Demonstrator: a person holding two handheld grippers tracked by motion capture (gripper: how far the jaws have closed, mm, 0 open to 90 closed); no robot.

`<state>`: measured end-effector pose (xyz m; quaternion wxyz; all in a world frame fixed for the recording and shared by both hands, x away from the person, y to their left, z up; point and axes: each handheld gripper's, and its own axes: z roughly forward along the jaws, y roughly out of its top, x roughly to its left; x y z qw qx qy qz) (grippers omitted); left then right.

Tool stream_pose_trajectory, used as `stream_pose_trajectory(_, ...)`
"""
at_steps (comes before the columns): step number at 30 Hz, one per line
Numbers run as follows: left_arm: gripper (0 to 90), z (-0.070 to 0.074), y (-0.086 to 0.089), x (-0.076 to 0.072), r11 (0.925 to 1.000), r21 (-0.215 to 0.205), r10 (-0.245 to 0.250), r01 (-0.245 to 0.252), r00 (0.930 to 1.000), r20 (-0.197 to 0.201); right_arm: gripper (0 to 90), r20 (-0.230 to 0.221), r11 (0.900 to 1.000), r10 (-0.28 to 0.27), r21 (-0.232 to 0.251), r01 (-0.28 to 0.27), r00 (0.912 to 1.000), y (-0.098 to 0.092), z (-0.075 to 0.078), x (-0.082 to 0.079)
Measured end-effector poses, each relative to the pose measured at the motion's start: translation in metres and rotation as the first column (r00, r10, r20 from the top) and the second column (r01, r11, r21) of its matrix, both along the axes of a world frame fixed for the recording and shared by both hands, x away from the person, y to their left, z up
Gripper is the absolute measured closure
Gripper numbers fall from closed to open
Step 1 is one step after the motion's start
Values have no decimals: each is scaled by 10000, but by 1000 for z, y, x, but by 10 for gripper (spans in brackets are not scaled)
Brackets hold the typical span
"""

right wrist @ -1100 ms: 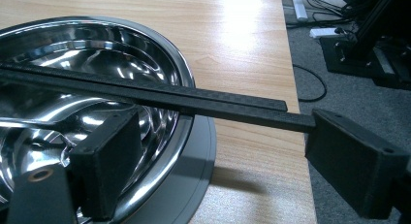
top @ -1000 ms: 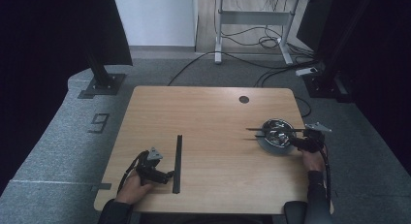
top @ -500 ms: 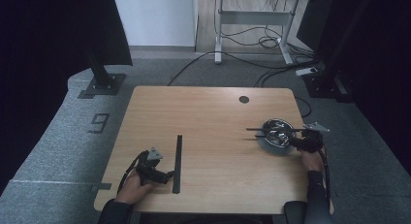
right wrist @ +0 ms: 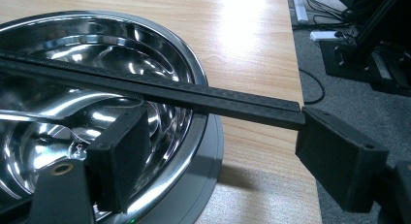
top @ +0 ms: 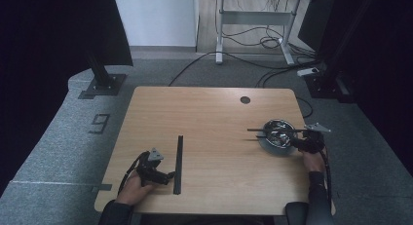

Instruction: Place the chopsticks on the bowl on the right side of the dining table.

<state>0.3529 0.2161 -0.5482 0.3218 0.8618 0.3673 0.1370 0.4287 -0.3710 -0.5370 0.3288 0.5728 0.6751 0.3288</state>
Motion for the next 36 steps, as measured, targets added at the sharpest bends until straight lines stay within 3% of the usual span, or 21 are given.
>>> stream_pose_trajectory(36,0,0,0,0,10000,2,-4,4,10000,-1,209,1,9998,-134,-132,134,9999,2,1,-1)
